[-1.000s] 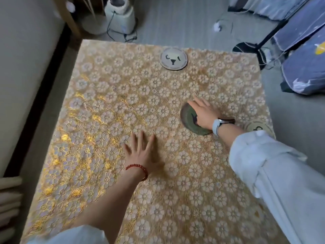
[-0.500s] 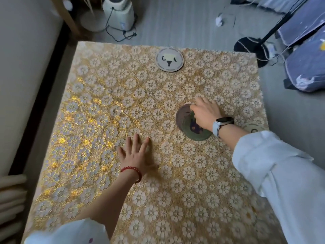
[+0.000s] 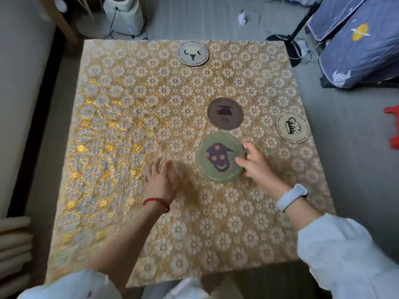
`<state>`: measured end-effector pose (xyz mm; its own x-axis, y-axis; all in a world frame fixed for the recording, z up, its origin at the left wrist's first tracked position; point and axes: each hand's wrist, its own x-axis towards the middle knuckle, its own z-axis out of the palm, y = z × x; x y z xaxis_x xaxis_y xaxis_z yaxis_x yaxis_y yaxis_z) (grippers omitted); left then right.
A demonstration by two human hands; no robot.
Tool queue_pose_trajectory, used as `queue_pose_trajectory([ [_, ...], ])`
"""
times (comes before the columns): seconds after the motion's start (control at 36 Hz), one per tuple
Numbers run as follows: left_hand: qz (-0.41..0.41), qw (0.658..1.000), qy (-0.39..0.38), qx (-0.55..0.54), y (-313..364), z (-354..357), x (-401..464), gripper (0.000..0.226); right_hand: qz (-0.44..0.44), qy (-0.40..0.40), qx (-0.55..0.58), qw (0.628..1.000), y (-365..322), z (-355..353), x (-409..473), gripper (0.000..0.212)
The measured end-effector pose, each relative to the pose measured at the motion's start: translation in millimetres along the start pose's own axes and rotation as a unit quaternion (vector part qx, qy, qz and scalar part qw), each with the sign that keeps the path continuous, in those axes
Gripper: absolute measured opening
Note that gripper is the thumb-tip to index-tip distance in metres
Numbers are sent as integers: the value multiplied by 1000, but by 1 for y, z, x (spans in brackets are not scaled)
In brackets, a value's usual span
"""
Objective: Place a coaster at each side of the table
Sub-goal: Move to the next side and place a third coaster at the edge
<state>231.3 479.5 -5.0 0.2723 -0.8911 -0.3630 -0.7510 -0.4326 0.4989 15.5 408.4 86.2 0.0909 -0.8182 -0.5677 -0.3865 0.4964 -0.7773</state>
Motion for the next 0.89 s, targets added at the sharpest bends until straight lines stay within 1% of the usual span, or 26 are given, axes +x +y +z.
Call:
queue_pose_trajectory([
  [0.06, 10, 999, 26, -38, -9, 3, -29, 41, 93, -33, 107, 989, 26, 11, -21, 34],
  [0.08, 11, 998, 30, -57, -13, 6, -44, 38, 126, -53, 138, 981, 40, 16, -30, 40],
  [0.14, -2, 995, 22, -98, -22, 13, -70, 35, 168, -91, 153, 970, 68, 22, -46, 50],
  [0.19, -29, 993, 9, -110, -29, 21, -94, 34, 202, -133, 123, 963, 92, 27, -58, 53],
  [0.22, -41, 993, 3, -115, -31, 25, -104, 34, 215, -156, 87, 960, 102, 29, -64, 52],
  [0.25, -47, 992, -5, -119, -33, 29, -113, 34, 213, -177, 22, 961, 110, 30, -69, 50],
  [0.28, -48, 991, -12, -121, -34, 33, -122, 34, 188, -197, -74, 959, 116, 30, -72, 46],
  [0.33, -40, 991, -27, -123, -33, 40, -135, 35, 108, -233, -259, 931, 122, 29, -75, 35],
  [0.36, -32, 991, -34, -129, -32, 43, -140, 35, 75, -248, -310, 915, 123, 29, -74, 33],
  [0.44, -3, 988, -66, -139, -25, 53, -149, 37, -21, -280, -403, 871, 117, 31, -67, 37],
  [0.5, 6, 987, -79, -137, -17, 59, -152, 39, -93, -264, -463, 841, 113, 36, -59, 40],
  [0.56, 4, 984, -82, -155, -8, 65, -154, 43, -151, -252, -477, 828, 111, 44, -53, 47],
  [0.61, 7, 986, -74, -151, -1, 71, -153, 47, -197, -234, -451, 838, 110, 49, -53, 54],
  [0.67, -9, 988, -53, -144, 3, 75, -152, 48, -231, -182, -413, 862, 112, 50, -56, 55],
  [0.72, -31, 990, -36, -134, 4, 78, -152, 46, -212, -91, -345, 910, 118, 44, -62, 51],
  [0.75, -38, 991, -32, -125, 4, 80, -153, 44, -190, -40, -315, 929, 124, 39, -67, 47],
  [0.78, -44, 992, -32, -115, 3, 81, -154, 42, -164, 2, -300, 940, 131, 33, -73, 42],
  [0.81, -49, 993, -32, -105, 3, 82, -156, 41, -137, 28, -304, 942, 140, 27, -80, 36],
  [0.83, -56, 993, -31, -99, 3, 83, -159, 40, -111, 36, -316, 942, 149, 21, -87, 30],
  [0.89, -68, 992, -28, -100, 2, 85, -164, 40, -56, 25, -332, 941, 168, 14, -101, 20],
])
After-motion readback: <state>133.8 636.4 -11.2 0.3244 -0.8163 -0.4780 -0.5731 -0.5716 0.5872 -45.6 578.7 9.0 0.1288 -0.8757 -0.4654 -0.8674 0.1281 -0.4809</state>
